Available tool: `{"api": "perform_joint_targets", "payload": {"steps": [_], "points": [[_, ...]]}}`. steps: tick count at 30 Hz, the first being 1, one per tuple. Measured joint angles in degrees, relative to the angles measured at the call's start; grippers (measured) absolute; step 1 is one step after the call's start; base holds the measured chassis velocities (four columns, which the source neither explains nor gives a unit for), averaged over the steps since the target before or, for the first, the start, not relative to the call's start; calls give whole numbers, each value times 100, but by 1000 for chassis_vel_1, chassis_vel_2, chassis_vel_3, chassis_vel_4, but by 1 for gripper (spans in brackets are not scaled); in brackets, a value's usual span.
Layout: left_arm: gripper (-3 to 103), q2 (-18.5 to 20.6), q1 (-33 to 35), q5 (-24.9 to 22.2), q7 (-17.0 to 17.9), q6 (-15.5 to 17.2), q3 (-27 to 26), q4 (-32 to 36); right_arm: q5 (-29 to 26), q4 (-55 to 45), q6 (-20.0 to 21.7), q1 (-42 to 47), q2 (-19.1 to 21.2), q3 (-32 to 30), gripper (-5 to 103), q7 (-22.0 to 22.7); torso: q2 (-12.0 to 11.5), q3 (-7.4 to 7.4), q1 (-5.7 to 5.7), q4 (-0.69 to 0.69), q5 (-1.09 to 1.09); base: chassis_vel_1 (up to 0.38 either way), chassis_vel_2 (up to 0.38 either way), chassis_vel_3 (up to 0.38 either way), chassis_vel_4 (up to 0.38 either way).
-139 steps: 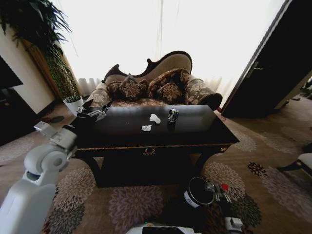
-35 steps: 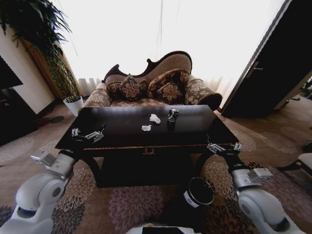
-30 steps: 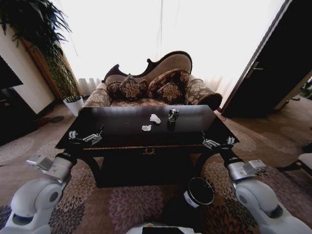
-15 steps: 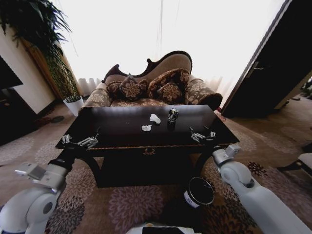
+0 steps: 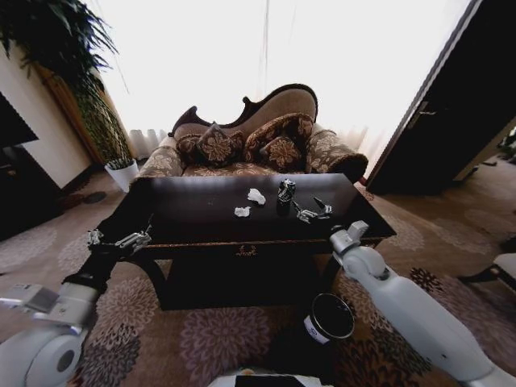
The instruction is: Move to the front of the table and place the trash on the table into the trash bin.
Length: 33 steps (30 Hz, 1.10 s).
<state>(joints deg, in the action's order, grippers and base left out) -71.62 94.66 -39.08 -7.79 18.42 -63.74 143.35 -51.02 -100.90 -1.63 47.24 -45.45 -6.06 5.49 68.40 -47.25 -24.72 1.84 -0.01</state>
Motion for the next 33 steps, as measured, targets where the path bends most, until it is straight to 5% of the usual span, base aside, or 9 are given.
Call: {"api": "perform_joint_targets", "payload": {"steps": [8, 23, 33], "points": [[100, 45, -83, 1, 0, 0, 44, 0, -103, 388, 53, -398, -105, 193, 100, 1, 1, 1, 1, 3, 1, 0, 0, 0, 0], [100, 104, -209, 18, 2, 1, 111, -117, -290, 700, 948, -1363, -101, 847, 100, 338, 0, 1, 0, 1, 0, 0, 0, 0, 0], [100, 114, -245, 27, 2, 4, 136, -196, -319, 1023, 1010, -1612, -264, 1120, 100, 326, 0, 1, 1, 1, 0, 0, 0, 0, 0]]}}
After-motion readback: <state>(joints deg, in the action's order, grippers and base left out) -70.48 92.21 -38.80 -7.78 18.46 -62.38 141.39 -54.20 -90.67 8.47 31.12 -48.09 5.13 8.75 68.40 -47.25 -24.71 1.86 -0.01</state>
